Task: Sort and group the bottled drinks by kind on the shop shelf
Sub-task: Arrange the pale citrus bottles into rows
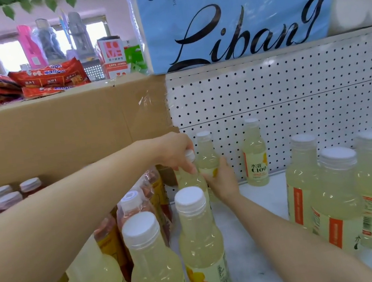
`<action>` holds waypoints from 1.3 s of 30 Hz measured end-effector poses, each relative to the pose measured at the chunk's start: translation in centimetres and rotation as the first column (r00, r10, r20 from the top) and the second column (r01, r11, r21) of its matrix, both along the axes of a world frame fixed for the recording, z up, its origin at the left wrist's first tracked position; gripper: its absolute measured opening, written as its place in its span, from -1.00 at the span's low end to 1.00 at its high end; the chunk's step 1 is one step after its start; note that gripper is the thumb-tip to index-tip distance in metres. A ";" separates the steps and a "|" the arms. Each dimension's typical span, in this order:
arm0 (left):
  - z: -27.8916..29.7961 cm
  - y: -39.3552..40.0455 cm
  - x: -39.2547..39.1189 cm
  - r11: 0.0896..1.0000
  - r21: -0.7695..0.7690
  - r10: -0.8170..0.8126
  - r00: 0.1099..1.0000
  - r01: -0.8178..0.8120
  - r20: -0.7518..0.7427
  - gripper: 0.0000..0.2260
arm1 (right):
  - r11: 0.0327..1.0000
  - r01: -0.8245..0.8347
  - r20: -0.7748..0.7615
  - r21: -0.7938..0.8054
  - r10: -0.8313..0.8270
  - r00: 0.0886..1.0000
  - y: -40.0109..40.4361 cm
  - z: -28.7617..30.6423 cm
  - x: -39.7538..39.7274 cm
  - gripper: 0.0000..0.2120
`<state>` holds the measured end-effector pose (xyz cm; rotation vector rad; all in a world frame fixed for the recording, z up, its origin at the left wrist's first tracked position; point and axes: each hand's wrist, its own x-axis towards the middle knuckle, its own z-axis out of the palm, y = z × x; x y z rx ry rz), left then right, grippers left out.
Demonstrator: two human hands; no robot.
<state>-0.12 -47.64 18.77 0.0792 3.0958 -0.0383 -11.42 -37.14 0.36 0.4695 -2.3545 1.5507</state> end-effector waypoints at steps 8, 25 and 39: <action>0.0 0.2 0.1 1.000 -0.018 -0.015 1.000 0.015 -0.011 -0.62 | 1.000 -0.010 -0.006 0.010 0.010 1.000 0.1 0.4 0.2 -0.34; 0.0 0.4 0.3 1.000 -0.023 0.002 1.000 -0.002 0.018 -0.61 | 0.802 0.593 0.008 -0.068 -0.594 0.804 5.3 0.7 -3.1 -0.29; -0.2 0.4 -0.2 0.999 -0.033 0.003 1.000 -0.002 0.006 -0.59 | 0.967 0.219 0.045 -0.131 -0.215 0.976 3.3 -1.3 -1.9 -0.39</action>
